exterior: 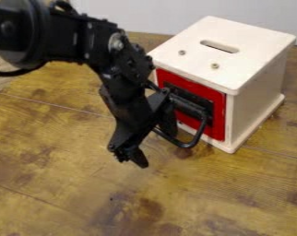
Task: Open the drawer
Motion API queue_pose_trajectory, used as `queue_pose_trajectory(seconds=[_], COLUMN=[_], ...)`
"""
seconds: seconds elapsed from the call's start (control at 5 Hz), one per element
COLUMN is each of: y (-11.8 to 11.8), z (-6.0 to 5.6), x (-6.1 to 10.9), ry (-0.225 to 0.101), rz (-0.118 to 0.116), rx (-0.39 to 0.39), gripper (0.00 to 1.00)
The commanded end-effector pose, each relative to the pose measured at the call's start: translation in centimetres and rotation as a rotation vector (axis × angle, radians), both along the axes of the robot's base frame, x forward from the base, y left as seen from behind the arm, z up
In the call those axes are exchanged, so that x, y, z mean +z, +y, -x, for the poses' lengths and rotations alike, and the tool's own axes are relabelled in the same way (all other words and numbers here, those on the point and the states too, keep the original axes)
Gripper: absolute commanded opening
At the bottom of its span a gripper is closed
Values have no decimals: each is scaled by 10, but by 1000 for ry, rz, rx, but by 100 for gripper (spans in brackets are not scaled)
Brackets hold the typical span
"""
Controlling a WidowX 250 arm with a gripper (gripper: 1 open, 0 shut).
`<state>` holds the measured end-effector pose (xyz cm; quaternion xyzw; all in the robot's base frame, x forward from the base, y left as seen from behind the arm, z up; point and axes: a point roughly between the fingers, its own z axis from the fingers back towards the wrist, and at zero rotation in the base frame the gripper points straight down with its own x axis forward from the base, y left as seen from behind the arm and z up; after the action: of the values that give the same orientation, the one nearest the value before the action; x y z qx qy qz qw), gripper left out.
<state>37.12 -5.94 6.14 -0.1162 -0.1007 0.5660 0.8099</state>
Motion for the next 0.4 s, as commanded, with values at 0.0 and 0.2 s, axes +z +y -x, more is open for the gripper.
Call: queue_pose_trajectory(seconds=[0.0, 0.2], y=[1, 6], z=[-1, -1], x=[-4, 3], ry=[-30, -36], rz=[-7, -15], rx=[-31, -45], gripper=[100, 100])
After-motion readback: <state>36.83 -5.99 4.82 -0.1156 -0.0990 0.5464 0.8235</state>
